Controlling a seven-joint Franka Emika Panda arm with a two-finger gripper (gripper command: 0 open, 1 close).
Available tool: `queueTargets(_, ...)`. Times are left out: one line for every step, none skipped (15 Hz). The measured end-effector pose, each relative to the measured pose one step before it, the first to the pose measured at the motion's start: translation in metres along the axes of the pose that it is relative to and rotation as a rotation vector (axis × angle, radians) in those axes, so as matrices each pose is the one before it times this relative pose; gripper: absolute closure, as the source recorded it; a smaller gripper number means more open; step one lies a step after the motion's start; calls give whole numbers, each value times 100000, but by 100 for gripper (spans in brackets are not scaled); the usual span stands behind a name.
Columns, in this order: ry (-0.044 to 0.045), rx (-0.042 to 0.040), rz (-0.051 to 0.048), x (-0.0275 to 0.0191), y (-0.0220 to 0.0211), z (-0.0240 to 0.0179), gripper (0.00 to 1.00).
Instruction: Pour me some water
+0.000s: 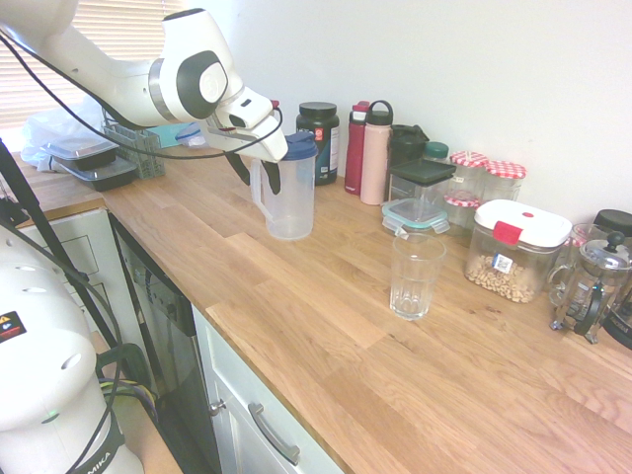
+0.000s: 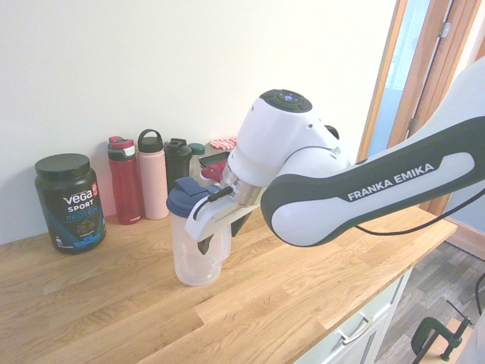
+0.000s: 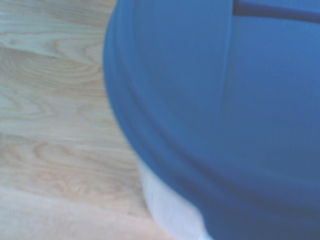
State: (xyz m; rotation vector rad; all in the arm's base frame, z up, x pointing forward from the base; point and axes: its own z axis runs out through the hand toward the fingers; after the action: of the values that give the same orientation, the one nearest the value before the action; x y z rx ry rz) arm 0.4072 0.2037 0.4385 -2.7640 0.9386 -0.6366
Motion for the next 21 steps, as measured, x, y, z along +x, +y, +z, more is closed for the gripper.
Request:
queueTargets(47,172,681,347,-50,113,100)
queueTargets(-66,-18,664,325,15,130,100)
queueTargets(-124,-17,517,255,49,105,100)
queueTargets(-93,75,271,119,18,85,100)
queueTargets(-29,105,204,92,16,52,100)
queueTargets(7,88,33,31,-36,-14,100)
queueTargets(8,77,-22,7,-41,-22,100)
queueTargets(1,44,-30,-6,-23,-14,100)
queueTargets(30,95,28,28,-30,-35,100)
queueTargets(14,114,61,71,-8,-40,100)
queueTargets(-102,136,-41,0,-17,-38,100)
queueTargets(-83,95,-93,-43,-28,-25,100)
queueTargets(-63,37,-35,-17,-11,-15,100)
queueTargets(-48,56,45,42,7,-22,100)
queueTargets(-36,98,134,117,32,-35,100)
queueTargets(-49,-27,153,178,92,-4,100)
queueTargets(-105,-76,108,205,116,-1,100)
queueTargets(-270,-160,-60,167,118,-56,100)
queueTargets(-439,-15,-423,103,95,-229,100)
queueTargets(-191,1,-830,-8,72,-453,100)
queueTargets(244,313,-725,-157,92,-677,100)
